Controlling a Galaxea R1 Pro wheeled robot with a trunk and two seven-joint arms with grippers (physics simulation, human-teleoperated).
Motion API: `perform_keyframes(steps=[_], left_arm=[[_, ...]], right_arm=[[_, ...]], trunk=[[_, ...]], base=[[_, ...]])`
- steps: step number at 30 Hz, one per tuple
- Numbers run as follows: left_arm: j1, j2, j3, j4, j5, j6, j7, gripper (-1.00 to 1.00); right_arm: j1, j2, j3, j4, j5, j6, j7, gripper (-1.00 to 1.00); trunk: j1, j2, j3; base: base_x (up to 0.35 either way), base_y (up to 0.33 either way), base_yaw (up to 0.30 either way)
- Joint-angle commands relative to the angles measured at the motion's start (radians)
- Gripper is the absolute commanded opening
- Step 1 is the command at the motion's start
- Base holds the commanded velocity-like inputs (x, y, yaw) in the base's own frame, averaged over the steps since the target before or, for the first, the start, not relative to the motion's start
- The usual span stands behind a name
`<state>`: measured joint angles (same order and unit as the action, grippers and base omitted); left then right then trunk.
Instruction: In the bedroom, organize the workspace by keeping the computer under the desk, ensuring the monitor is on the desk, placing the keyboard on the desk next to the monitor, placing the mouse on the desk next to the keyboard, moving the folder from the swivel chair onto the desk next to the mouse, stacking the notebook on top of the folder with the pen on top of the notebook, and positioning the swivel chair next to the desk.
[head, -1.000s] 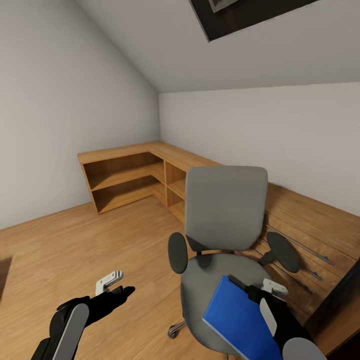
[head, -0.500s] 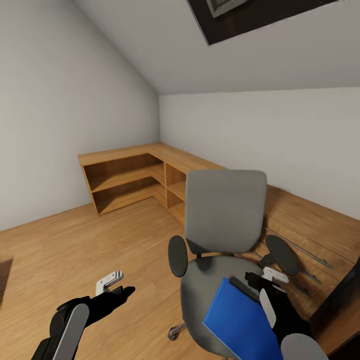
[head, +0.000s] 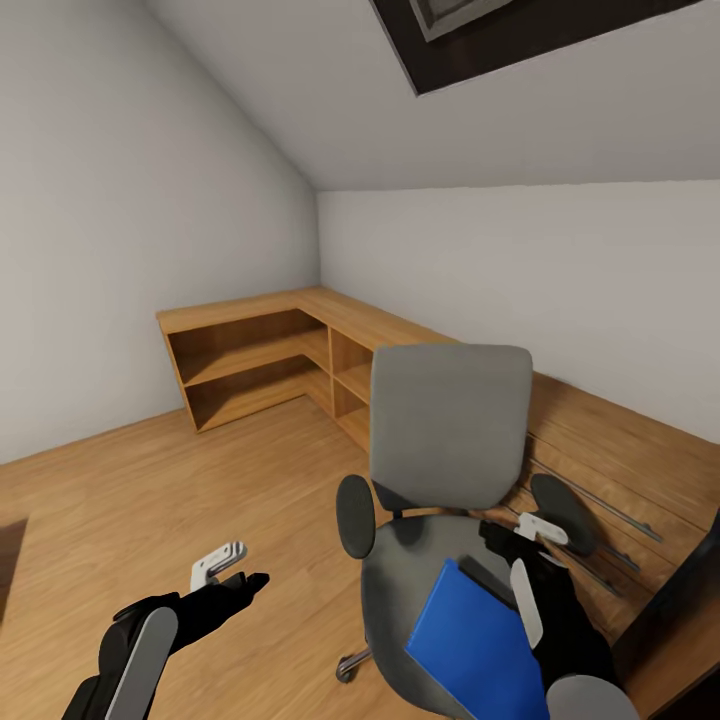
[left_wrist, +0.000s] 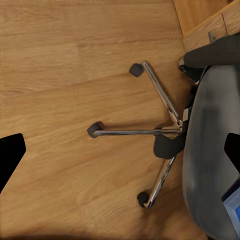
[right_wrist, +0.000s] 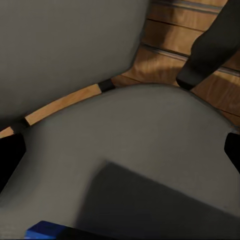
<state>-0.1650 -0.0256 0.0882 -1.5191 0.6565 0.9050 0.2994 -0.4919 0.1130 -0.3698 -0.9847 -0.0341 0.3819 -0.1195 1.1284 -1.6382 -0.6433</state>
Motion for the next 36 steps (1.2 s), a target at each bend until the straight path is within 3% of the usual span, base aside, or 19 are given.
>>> perform_keyframes(steps=[1, 7, 24, 27, 31, 36], left_arm=[[-0.001, -0.001, 0.001, -0.001, 0.011, 0.004, 0.008, 1.00], [-0.001, 0.000, 0.002, -0.001, 0.009, 0.003, 0.007, 1.00], [-0.001, -0.002, 0.001, -0.001, 0.010, 0.003, 0.007, 1.00], [-0.001, -0.002, -0.003, -0.001, 0.010, 0.003, 0.009, 1.00], [-0.001, -0.002, -0.022, -0.001, 0.009, 0.002, 0.014, 1.00], [-0.001, -0.002, -0.030, -0.001, 0.004, 0.001, 0.025, 1.00]], right_arm=[[0.000, 0.005, -0.001, -0.008, -0.007, 0.021, -0.002, 1.00], [0.001, 0.019, 0.000, -0.018, -0.020, 0.084, -0.002, 1.00], [0.001, 0.020, 0.000, -0.015, -0.024, 0.091, -0.002, 1.00], [0.001, 0.020, -0.001, -0.015, -0.025, 0.091, -0.002, 1.00], [0.001, 0.019, -0.003, -0.014, -0.047, 0.091, -0.002, 1.00], [0.001, 0.014, -0.003, -0.013, -0.119, 0.091, -0.002, 1.00]], trunk=[[0.000, -0.001, -0.001], [0.000, -0.001, -0.001], [0.000, -0.001, -0.001], [0.000, -0.001, -0.001], [0.000, -0.001, 0.000], [0.000, -0.001, 0.003]], base=[[0.000, 0.000, 0.000], [0.000, 0.000, 0.000], [-0.224, 0.192, 0.000], [-0.289, -0.111, 0.000], [-0.276, -0.194, -0.088], [-0.265, -0.171, -0.190]])
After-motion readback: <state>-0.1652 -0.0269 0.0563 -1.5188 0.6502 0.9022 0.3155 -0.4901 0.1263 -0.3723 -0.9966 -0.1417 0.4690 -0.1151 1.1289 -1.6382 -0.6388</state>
